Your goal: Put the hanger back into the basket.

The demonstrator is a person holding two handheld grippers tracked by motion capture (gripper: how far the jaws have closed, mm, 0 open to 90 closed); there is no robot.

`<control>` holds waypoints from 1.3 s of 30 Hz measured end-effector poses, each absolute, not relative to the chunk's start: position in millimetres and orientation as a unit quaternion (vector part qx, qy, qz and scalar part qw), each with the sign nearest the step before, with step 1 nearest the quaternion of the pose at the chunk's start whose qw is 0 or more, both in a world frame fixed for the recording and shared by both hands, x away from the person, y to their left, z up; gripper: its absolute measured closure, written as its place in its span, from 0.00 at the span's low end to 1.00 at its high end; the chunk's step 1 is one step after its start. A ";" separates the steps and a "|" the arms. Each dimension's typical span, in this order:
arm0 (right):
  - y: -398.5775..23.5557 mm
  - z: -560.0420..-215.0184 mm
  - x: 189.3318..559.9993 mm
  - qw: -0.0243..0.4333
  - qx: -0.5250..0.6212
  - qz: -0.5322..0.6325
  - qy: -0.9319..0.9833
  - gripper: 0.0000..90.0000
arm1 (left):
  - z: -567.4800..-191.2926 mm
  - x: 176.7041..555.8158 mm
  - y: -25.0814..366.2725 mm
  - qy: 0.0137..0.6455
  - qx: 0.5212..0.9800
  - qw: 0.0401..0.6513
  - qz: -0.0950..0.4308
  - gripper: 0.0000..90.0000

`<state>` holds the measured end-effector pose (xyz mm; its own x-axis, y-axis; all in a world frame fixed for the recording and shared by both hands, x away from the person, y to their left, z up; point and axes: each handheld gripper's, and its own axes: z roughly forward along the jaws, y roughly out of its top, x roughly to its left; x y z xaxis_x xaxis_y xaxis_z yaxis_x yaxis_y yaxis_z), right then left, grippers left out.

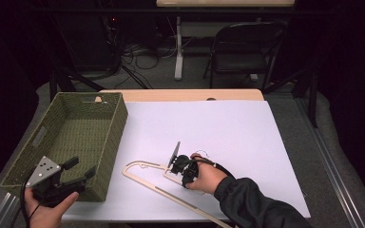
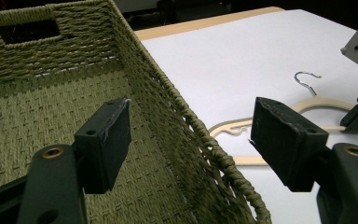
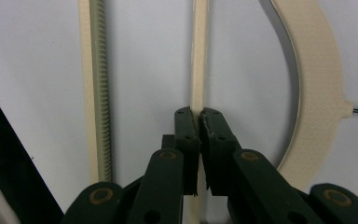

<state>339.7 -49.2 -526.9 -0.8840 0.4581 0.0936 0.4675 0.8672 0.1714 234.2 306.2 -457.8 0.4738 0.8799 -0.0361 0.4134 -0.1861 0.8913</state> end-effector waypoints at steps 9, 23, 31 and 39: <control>-54.3 -523.4 337.3 0.008 -0.210 -0.099 -0.973 0.95 | -456.3 233.8 298.8 0.431 0.736 0.458 0.250 0.33; -72.8 -509.5 323.8 -0.050 -0.132 -0.119 -0.983 0.95 | -457.3 237.2 264.9 0.383 0.767 0.465 0.221 0.33; -82.5 -506.6 318.6 -0.073 -0.087 -0.115 -0.987 0.95 | -461.3 244.6 237.7 0.353 0.797 0.456 0.180 0.36; -89.2 -504.9 315.4 -0.099 -0.045 -0.121 -0.987 0.95 | -463.2 260.8 214.9 0.331 0.815 0.454 0.141 0.39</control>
